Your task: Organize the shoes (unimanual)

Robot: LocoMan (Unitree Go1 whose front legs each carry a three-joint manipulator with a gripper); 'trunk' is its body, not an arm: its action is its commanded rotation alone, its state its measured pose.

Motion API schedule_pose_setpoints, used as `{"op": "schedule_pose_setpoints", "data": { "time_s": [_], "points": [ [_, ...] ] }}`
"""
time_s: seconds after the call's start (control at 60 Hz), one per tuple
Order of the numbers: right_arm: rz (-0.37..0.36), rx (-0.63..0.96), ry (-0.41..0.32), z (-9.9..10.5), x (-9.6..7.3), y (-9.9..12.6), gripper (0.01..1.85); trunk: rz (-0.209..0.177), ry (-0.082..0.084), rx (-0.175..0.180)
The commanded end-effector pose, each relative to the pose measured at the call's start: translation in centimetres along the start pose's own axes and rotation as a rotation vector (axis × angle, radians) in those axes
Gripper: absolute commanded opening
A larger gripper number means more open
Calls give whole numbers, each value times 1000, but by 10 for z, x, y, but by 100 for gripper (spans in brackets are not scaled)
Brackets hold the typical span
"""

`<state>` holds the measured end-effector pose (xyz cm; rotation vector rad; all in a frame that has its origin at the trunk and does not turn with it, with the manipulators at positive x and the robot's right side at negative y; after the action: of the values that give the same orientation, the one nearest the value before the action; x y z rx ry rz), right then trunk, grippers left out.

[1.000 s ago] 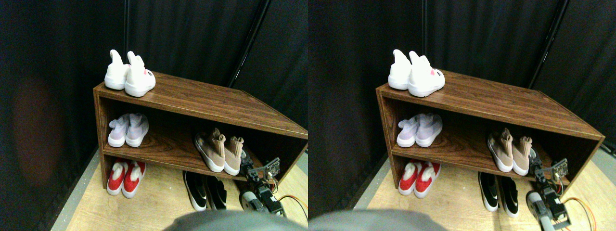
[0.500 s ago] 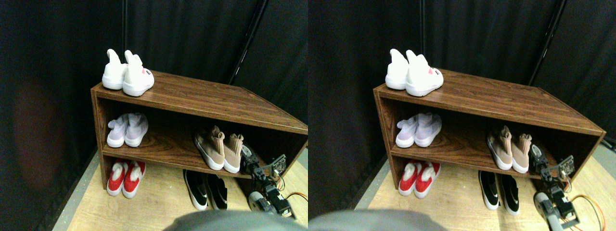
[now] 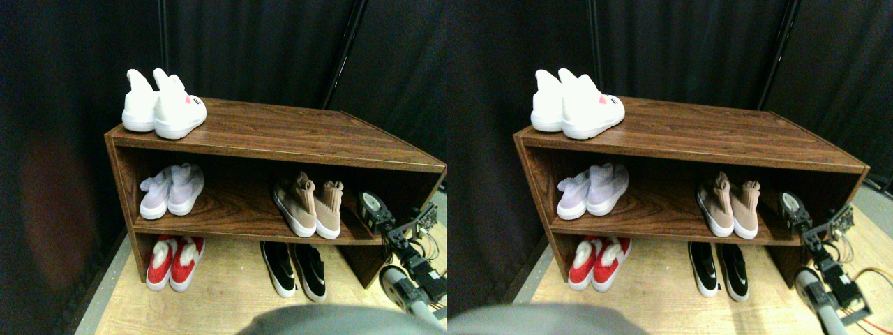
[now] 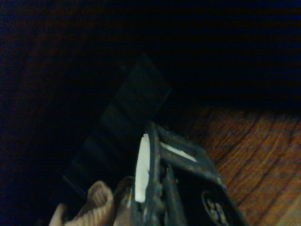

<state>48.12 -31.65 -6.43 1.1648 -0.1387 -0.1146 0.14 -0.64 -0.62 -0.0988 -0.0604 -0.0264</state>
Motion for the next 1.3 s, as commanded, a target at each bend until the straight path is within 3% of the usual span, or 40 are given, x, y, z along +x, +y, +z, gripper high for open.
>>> {"op": "schedule_pose_setpoints", "data": {
  "time_s": [0.017,0.067,0.15,0.233,0.333,0.583,0.9,0.983,1.117,1.3],
  "points": [
    [121,-70,-12,2,-9,21,6,-15,-15,-25],
    [109,-5,5,6,-18,27,6,-18,-15,-22],
    [127,-43,3,10,-29,32,6,-21,-13,-21],
    [178,-68,50,16,-41,35,6,-23,-10,-21],
    [187,-55,22,15,-57,36,6,-22,-1,-21],
    [225,-31,76,5,-88,16,6,-16,33,-17],
    [180,62,164,-16,-97,-19,6,-3,89,-8],
    [127,116,185,-25,-96,-35,6,0,95,-8],
    [101,132,169,-33,-94,-51,6,4,102,-9],
    [-11,224,139,-44,-79,-80,6,12,109,-10]
  ]
}}
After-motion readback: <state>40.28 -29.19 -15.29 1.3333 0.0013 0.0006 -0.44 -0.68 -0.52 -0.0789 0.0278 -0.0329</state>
